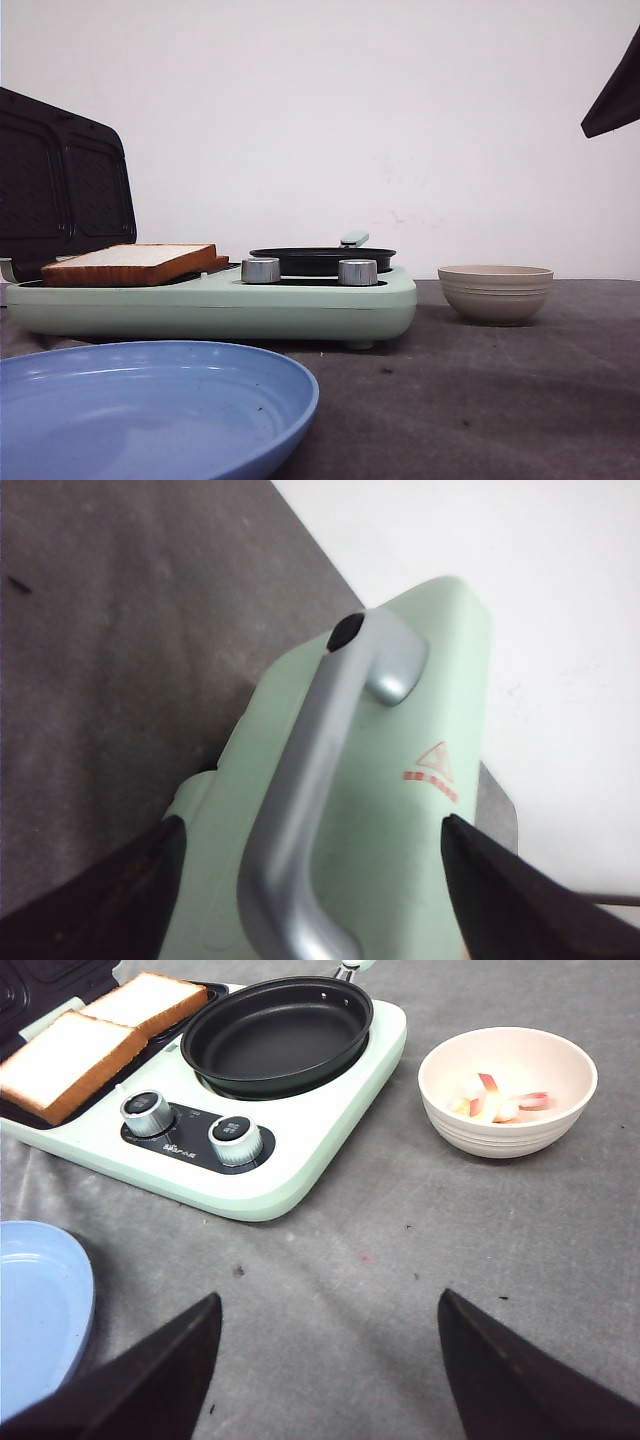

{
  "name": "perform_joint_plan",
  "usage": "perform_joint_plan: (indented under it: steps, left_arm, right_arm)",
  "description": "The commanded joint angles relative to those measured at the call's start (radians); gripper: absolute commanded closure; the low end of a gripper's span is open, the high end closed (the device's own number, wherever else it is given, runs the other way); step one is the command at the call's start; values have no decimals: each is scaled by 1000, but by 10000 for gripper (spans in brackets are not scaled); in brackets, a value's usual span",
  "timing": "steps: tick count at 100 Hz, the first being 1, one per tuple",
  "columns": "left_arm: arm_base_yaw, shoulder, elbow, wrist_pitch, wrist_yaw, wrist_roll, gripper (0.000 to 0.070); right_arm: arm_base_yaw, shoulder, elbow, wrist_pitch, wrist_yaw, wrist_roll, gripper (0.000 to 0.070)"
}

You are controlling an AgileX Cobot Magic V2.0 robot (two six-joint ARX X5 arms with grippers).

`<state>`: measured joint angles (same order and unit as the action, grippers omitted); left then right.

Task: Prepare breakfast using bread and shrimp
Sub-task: 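Grasp the grey lid handle with the left gripper and start closing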

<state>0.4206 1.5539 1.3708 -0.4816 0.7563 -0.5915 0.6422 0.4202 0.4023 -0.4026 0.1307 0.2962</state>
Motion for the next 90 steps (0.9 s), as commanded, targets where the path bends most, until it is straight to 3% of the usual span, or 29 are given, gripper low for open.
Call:
perform_joint_plan:
  steps: [1,10,27,69,90]
  left_arm:
    - [-3,26,24,10,6,3,271]
    - [-9,32,24,16,3,4,288]
    - [-10,33,24,46,3,3,482]
    - [-23,34,24,31,-6,31,488]
    - [-29,37,23,26,-8,42,585]
  right_arm:
    - [7,2,3,12,2,11,274]
    - [7,2,3,11,2,11,274]
    - [7,2,3,11,2,11,274]
    - [7,2,3,9,2,11,274]
    - [7,2,3,9,2,11,274]
